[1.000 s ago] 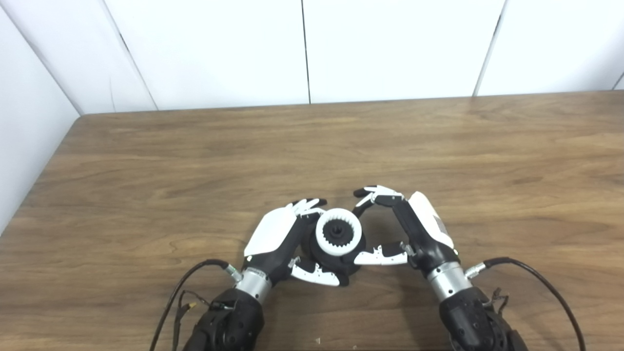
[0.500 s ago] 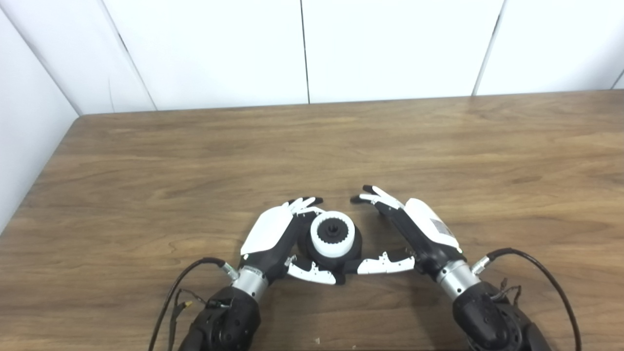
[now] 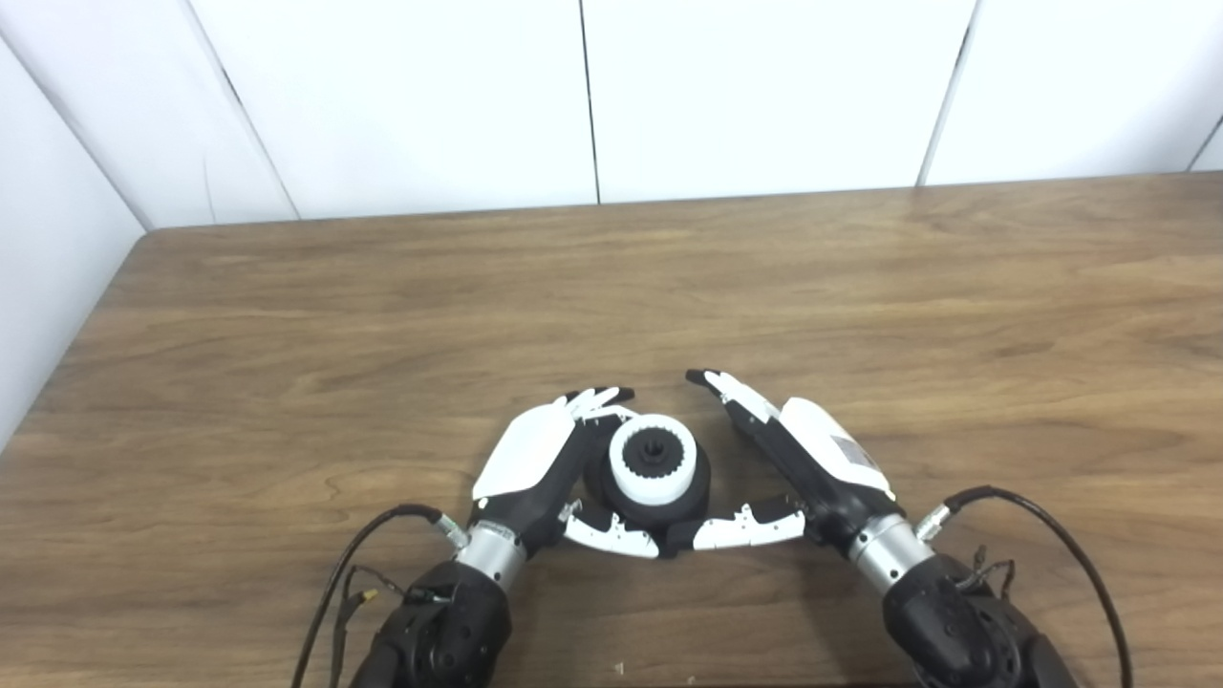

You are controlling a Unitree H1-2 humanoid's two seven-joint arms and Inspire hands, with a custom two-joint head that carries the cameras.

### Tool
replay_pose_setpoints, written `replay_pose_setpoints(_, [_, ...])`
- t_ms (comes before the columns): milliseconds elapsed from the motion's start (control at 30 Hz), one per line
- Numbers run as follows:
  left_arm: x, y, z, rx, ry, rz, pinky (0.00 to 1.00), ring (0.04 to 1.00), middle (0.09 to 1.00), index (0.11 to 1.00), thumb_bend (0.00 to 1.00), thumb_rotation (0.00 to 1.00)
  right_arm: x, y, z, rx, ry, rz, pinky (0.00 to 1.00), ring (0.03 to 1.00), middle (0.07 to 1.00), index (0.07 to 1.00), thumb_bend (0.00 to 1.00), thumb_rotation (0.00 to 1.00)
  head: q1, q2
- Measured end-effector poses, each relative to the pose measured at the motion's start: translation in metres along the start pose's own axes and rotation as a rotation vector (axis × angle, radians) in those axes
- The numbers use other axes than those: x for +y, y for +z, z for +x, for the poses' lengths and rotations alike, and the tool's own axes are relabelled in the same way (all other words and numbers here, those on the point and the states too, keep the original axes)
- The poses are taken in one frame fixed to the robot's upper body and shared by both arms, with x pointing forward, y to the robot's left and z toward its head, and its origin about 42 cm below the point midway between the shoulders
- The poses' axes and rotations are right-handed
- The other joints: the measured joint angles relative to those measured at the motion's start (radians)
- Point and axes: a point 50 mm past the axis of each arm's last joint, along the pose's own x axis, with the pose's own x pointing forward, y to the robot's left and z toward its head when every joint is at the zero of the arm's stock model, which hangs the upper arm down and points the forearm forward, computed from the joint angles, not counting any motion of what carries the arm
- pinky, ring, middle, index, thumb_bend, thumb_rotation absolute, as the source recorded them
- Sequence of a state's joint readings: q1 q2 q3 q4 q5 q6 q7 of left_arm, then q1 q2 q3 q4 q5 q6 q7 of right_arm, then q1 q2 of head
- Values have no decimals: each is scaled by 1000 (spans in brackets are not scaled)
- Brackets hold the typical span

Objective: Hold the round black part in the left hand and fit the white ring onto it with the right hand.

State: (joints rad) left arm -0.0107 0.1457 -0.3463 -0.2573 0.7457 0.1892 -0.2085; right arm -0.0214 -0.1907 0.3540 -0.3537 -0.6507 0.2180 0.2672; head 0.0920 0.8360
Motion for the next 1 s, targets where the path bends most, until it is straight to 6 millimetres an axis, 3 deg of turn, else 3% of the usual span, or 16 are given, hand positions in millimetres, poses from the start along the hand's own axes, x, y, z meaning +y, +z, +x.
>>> replay_pose_setpoints(900, [0,0,-1,-8,1,2,982,961,927,580,874,302,-2,-1,-1,-1,8,6,879,976,985,971,1000,571,-6,0])
replay_pose_setpoints(1000, [0,0,-1,-8,1,0,974,961,929,616,880,307,-2,-1,-1,-1,7,9,870,970,981,964,1000,572,-8,0])
